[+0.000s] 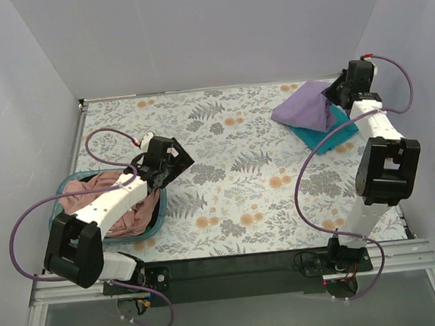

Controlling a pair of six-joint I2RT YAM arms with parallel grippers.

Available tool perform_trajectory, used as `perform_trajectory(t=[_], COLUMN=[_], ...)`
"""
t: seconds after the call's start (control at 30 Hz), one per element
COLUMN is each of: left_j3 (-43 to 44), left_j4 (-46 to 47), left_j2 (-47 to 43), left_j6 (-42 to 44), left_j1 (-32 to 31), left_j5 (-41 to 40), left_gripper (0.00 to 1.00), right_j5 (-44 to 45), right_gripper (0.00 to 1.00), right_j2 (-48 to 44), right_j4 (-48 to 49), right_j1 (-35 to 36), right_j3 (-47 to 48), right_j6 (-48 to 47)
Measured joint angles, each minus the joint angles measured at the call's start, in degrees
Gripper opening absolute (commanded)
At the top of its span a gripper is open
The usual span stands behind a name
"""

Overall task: Fold and stack the t-shirts
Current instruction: Neatly place the folded tshirt to the corner

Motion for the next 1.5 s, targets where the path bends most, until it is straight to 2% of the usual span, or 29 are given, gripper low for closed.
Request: perform_trajectory(t=[0.1,0.33,0.37,0.5,0.53,0.67,0.77,0.8,0.87,1.0,1.17,1.33,1.5], left_j3=[0.0,0.0,0.0,-0.1,-0.1,-0.4,-0.4,-0.4,-0.4,-0.4,-0.4,-0.4,-0.5], left_j4=[0.0,0.0,0.0,0.0,0.0,0.0,0.0,0.0,0.0,-0.3,-0.3,-0.5,-1.2], left_j2=[0.0,0.2,0.2,0.4,0.4,0.3,0.3,0.3,0.2,-0.9,-2.2,-2.3,-2.6], left_j6=[0.0,0.0,0.0,0.0,0.0,0.0,0.0,0.0,0.0,0.0,0.0,0.0,0.0], left_j1=[0.0,0.0,0.0,0.0,0.0,0.0,0.0,0.0,0.0,0.0,0.0,0.0,0.0], left_j5=[0.0,0.0,0.0,0.0,0.0,0.0,0.0,0.0,0.0,0.0,0.0,0.0,-0.5], left_gripper=[0.93,0.93,0.93,0.93,0.93,0.93,0.93,0.93,0.93,0.95,0.96,0.96,0.96], right_j5=[1.6,5.2,5.7,6.4,6.5,7.0,8.5,9.4,11.0,9.9,0.2,-7.3,-5.4], right_gripper=[0.01,0.01,0.04,0.27,0.42,0.59,0.77,0.89,0.97,0.98,0.98,0.98,0.98], right_j2=[-1.1,-4.5,-4.5,-4.2,-4.0,-3.3,-3.7,-4.3,-6.7,-14.8,-18.8,-8.3,2.3], right_j4=[1.1,1.5,1.5,0.8,1.1,0.9,-0.1,-0.7,-2.8,-4.6,-1.3,0.6,-2.3], right_j1=[-1.1,-5.4,-5.8,-6.7,-6.8,-6.8,-6.9,-6.9,-6.9,-6.9,-5.8,-3.1,-3.0], right_j3=[-3.7,-18.7,-20.3,-23.1,-23.1,-22.5,-22.0,-22.0,-22.0,-22.0,-21.9,-19.4,-17.6], right_j6=[1.8,5.0,5.2,5.0,4.7,1.7,-0.2,-0.8,-2.0,-5.0,-8.3,-9.3,-9.4])
